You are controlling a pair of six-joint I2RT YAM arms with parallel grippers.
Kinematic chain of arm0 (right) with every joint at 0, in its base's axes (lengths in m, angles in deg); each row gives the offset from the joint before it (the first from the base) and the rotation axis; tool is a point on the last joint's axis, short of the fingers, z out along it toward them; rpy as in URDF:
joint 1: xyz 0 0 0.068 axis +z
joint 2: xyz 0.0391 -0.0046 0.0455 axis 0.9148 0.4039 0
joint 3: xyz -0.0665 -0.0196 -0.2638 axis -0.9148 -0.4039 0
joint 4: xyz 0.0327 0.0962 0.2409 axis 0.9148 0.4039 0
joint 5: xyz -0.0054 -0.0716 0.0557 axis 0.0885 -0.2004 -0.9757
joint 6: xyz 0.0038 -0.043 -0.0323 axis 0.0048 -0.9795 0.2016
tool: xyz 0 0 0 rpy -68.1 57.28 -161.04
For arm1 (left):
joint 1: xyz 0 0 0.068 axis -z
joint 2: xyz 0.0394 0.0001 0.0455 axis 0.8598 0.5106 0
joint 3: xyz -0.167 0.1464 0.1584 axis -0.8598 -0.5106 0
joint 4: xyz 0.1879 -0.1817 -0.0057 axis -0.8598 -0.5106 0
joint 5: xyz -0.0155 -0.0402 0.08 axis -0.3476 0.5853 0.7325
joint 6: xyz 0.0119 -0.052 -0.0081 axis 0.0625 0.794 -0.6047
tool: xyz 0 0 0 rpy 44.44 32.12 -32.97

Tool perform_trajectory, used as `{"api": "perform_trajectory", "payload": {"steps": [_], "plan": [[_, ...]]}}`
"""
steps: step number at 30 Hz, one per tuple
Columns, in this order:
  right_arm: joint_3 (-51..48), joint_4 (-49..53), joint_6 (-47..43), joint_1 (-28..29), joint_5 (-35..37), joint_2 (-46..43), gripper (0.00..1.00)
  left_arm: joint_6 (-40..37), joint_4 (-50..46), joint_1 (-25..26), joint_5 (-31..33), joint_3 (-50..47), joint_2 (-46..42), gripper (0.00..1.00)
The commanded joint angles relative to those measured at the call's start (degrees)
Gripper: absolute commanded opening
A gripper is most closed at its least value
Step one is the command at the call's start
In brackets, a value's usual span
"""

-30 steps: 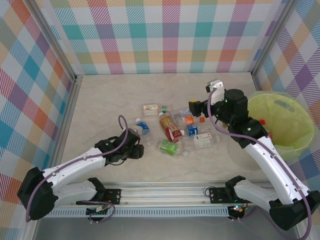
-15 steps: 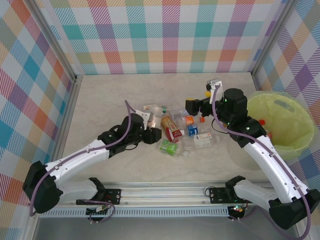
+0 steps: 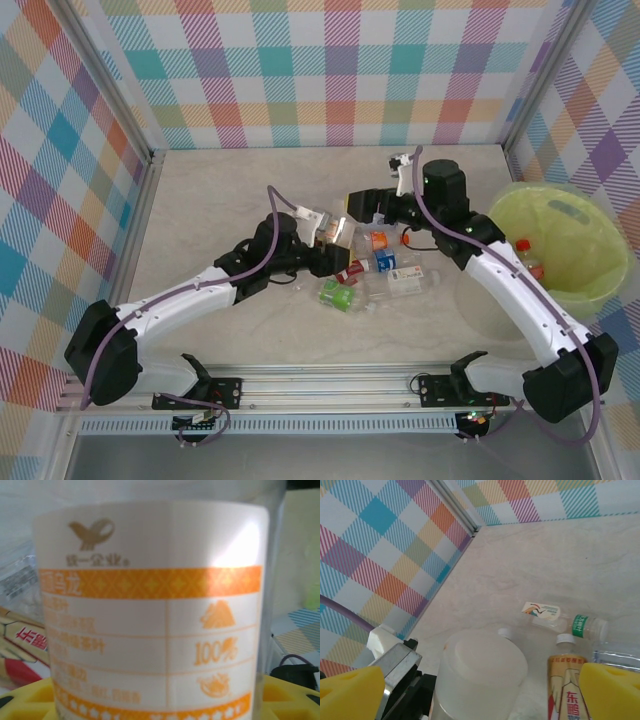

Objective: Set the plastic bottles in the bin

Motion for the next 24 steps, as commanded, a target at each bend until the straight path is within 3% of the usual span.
{"api": "perform_trajectory", "payload": {"steps": [1,3,8,16,20,23,24], "plan": [[-1.5,-4.3,6.3,0.3,-4.2,0.9,1.0,1.0,7.5,0.3,-3.7,0.2,0.8,0.27],[-1.0,-4.2,5.9,0.3,-9.1,2.5,1.0,1.1,8.4,0.2,-4.2,0.1,0.9,0.27],[-1.3,-4.0,9.2,0.4,-13.7,5.5,1.0,1.9,10.7,0.3,-4.9,-0.2,1.1,0.28],[-4.4,-9.8,8.7,0.3,-16.9,5.2,0.88,4.0,13.0,0.3,-6.7,-0.5,1.8,0.28],[-6.9,-13.5,8.6,0.4,-17.0,3.8,0.75,4.5,14.0,0.3,-5.9,-1.0,1.9,0.29],[-6.3,-12.3,6.9,0.4,-17.1,3.0,0.75,4.3,14.2,0.3,-5.9,-1.1,1.9,0.29],[-6.0,-11.7,6.6,0.3,-17.1,3.0,0.68,4.2,14.2,0.3,-5.9,-1.1,1.9,0.3]]}}
